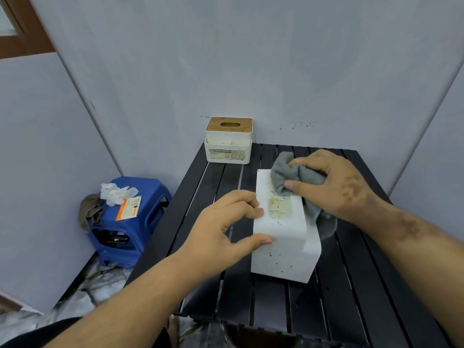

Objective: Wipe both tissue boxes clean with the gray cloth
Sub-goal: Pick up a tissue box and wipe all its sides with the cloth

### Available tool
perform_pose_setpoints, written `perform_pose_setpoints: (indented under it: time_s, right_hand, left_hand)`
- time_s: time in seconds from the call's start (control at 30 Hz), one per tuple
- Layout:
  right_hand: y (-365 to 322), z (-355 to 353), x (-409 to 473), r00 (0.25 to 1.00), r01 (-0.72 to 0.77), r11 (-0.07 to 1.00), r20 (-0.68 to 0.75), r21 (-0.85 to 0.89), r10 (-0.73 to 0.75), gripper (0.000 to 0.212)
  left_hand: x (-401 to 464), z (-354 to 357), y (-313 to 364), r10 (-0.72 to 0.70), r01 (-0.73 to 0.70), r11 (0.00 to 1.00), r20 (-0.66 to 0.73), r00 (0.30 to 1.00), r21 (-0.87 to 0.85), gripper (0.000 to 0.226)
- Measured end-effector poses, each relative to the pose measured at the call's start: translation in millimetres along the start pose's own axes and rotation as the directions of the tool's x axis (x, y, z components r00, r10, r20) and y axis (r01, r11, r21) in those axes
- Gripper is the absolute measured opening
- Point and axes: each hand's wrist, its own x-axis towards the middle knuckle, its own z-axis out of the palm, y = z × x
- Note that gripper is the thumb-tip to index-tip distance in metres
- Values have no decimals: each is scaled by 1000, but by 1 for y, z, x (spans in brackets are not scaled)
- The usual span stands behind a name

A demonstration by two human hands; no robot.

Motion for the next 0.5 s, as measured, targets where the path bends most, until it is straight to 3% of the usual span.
perform_pose_setpoints:
  time_s: [0.1,0.23,0.33,0.4,0.5]
  right_hand:
    - [-12,1,3,991,58,996,120,-62,-51,31]
    - [-6,5,15,995,-83,994,-64,-72,78,15]
    - [-14,14,19,997,47,972,75,-232,-30,13]
    - [-18,15,22,987,94,977,148,-190,-66,14]
    - [-11,16,29,999,-34,986,-4,-164,34,12]
  left_hand:
    - [0,-2,-1,3,-3,1000,7,1000,5,34]
    - [1,-1,-1,0,0,1000,10,1000,3,34]
    - [1,0,-1,7,-7,1000,3,1000,1,34]
    - [1,-1,0,9,-9,1000,3,1000,5,34]
    - [2,-1,2,-7,7,1000,11,1000,-5,33]
